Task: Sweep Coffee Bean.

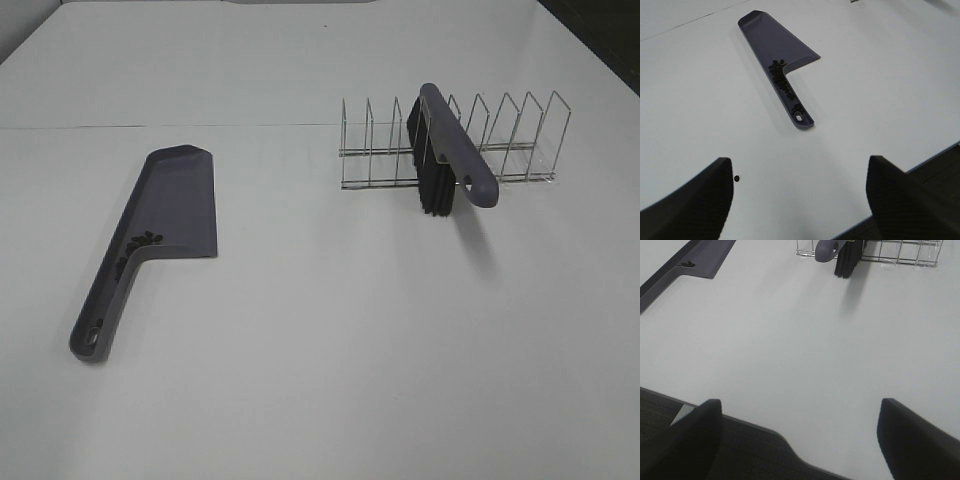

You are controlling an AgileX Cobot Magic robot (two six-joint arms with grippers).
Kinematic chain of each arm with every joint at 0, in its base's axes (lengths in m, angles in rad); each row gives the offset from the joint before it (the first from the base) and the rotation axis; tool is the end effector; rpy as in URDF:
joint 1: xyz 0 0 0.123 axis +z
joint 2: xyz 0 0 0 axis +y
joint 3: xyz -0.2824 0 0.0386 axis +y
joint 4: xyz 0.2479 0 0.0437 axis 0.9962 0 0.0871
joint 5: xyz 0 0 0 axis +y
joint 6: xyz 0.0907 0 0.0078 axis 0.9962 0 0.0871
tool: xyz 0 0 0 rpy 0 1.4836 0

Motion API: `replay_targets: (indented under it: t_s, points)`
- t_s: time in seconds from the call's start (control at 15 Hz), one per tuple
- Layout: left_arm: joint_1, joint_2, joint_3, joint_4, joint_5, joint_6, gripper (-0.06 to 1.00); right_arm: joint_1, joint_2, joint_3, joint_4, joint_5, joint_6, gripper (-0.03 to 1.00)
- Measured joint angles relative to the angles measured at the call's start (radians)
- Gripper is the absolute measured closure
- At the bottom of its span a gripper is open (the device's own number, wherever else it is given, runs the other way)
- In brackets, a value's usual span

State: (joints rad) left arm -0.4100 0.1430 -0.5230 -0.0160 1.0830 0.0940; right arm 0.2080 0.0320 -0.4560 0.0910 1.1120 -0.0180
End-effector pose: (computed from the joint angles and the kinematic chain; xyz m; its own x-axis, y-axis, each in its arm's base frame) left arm 0.0125 -0.0069 0.2813 -0.4924 0.3082 -0.8140 0.4534 0.8891 0.0624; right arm 0.0002 0.0076 0.2612 -0.5577 -0.0949 -0.8246 -0.2592 0.9637 0.0644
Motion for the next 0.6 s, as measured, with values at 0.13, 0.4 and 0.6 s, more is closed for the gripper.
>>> replay_targets:
  t_s: [0.13,0.4,0.6]
  points:
    - [0.0,0.0,0.0,-0.008,0.0,0.0,0.26,0.0,0.0,0.0,0.0,0.0,0.0,0.18]
    - [0.008,0.0,0.0,-0.032,0.0,0.0,0.26,0.0,0.0,0.0,0.0,0.0,0.0,0.18]
    - [0.118,0.0,0.0,-0.034,-0.001,0.0,0.26,0.0,0.0,0.0,0.0,0.0,0.0,0.18]
